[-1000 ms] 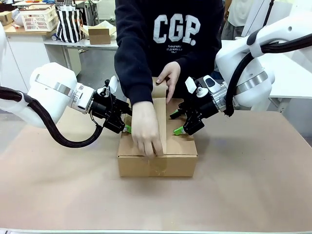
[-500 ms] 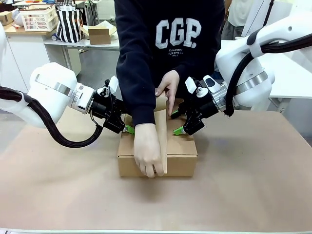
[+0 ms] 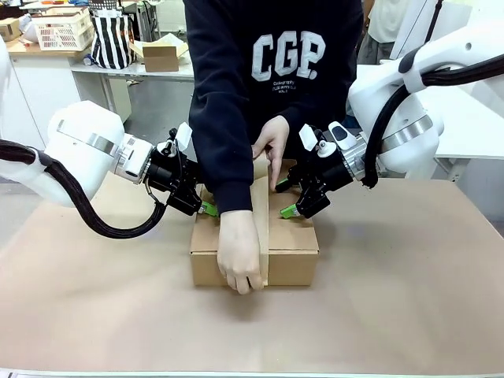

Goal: Pack the gift set into the box.
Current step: Press and hold the closed box until the human finishes sealing it.

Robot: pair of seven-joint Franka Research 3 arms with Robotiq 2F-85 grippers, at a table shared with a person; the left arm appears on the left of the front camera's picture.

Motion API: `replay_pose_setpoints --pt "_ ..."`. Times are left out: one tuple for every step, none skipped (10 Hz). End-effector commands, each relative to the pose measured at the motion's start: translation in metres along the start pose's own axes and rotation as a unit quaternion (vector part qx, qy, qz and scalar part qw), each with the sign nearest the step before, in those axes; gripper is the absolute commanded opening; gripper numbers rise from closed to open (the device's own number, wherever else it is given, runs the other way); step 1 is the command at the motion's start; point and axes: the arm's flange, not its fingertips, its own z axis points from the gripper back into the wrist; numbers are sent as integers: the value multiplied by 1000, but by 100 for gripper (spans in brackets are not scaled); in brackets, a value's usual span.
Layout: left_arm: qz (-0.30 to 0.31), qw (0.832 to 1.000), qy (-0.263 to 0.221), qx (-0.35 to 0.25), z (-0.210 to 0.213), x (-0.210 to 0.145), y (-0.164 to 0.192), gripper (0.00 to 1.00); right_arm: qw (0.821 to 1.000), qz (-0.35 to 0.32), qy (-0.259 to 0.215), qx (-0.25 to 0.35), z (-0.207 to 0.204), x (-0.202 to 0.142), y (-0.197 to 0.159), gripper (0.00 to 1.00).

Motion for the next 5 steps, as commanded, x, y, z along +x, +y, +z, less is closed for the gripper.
replay_pose_setpoints --pt "2 1000 -1 0 0 -2 -1 100 1000 3 -2 -2 -1 -3 0 100" --pt "2 1000 -1 0 0 -2 -1 100 1000 3 -2 -2 -1 -3 0 100" --pt "2 1000 -1 0 0 -2 -1 100 1000 3 -2 -2 -1 -3 0 100" --pt "2 1000 -1 0 0 -2 -1 100 1000 3 -2 -2 -1 -3 0 100" --pt "2 1000 -1 0 0 -2 -1 100 1000 3 -2 -2 -1 -3 0 100"
